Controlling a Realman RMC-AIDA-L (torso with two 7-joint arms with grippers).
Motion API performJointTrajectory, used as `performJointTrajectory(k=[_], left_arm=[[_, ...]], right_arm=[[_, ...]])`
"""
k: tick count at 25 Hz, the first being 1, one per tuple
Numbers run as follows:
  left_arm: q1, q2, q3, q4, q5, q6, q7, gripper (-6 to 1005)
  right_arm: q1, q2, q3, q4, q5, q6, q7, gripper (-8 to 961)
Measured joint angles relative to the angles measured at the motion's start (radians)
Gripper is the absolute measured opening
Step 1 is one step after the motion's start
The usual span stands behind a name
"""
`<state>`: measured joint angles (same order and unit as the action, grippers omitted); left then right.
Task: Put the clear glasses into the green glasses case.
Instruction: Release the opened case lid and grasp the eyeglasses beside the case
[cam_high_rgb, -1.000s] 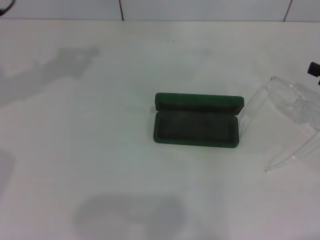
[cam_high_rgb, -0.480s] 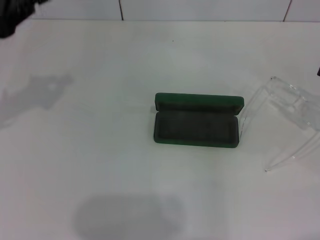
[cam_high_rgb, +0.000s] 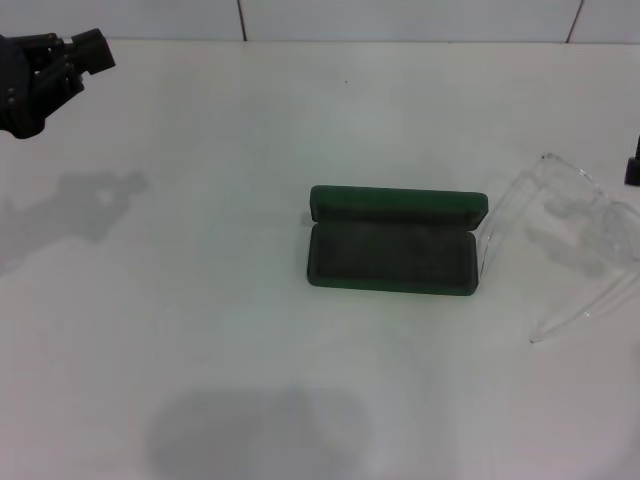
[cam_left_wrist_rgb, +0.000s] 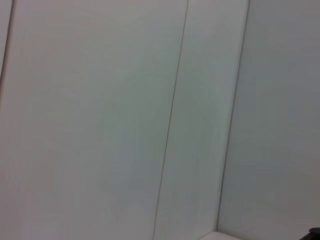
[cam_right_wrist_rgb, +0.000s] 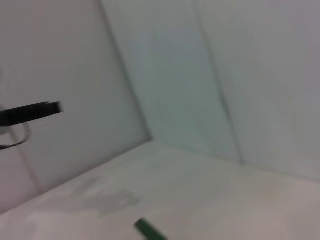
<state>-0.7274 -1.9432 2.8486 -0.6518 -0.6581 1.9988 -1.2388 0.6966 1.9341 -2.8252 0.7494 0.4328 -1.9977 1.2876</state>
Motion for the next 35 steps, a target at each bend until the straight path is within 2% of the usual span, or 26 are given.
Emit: performJointTrajectory(k=[3, 9, 15, 19, 26, 35], left_arm=[[-0.004, 0.000, 0.000, 0.000, -0.001, -0.001, 0.010, 69], [-0.001, -0.006, -0.001, 0.003, -0.002, -0.004, 0.014, 69], [0.003, -0.015, -0.002, 0.005, -0.011, -0.004, 0.010, 68], [0.002, -0.020, -0.002, 0.006, -0.013, -0.004, 0.010, 68], [-0.003, -0.028, -0.002, 0.007, -0.014, -0.005, 0.008, 68], [-0.003, -0.039, -0.002, 0.008, -0.014, -0.005, 0.007, 68]], right_arm=[[0.015, 0.008, 0.000, 0.030, -0.010, -0.047, 0.005, 477], [0.006, -0.010, 0.001, 0.022, 0.086, -0.097, -0.027, 364], [-0.003, -0.015, 0.001, 0.029, 0.154, -0.144, -0.075, 290], [-0.006, -0.014, 0.001, 0.019, 0.166, -0.138, -0.102, 292], [-0.025, 0.011, 0.003, 0.017, 0.201, -0.072, -0.102, 295], [-0.043, 0.026, 0.001, 0.015, 0.194, -0.047, -0.104, 294]])
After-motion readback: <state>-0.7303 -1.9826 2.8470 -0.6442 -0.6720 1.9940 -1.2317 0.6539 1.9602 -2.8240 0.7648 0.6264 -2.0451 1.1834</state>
